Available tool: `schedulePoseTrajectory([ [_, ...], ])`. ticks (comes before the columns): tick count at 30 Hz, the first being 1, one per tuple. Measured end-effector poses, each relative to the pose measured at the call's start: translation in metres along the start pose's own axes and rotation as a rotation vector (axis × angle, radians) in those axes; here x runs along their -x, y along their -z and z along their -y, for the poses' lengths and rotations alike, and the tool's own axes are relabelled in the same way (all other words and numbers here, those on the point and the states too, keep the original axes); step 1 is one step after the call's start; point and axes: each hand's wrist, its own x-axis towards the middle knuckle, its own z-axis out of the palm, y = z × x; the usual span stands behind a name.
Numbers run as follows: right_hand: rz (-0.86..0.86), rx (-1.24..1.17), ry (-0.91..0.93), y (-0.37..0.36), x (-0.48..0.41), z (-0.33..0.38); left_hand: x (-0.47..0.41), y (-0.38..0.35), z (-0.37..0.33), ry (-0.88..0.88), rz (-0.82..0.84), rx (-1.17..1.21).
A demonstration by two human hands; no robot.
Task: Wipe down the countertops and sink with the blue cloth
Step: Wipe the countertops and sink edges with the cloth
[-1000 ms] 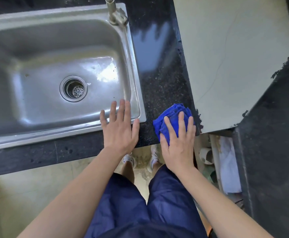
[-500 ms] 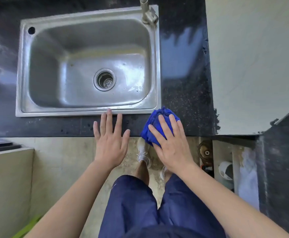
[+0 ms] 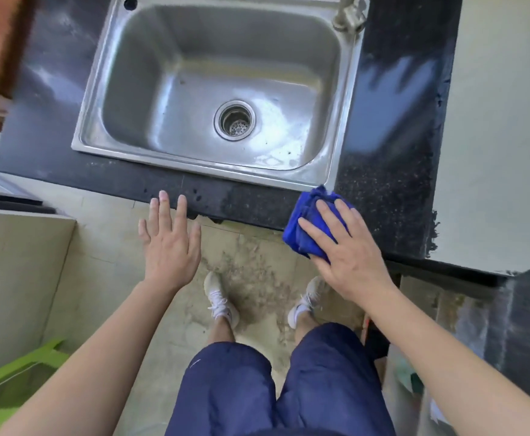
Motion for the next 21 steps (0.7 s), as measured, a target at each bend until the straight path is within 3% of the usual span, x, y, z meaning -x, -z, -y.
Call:
schedulePoseTrajectory([
  [5,0.036,0.020,-0.113,0.000,-0.013,0.030,-0.013,-0.007,0.016,-0.015,-0.009,0.070],
  [15,0.117,-0.009,-0.006,-0.040,-0.173,0.212,-0.037,0.030,0.125,-0.051,-0.047,0.056],
  [21,0.150,0.033,-0.111,-0.032,-0.150,0.198,-0.071,0.051,0.175,-0.154,0.043,-0.027],
])
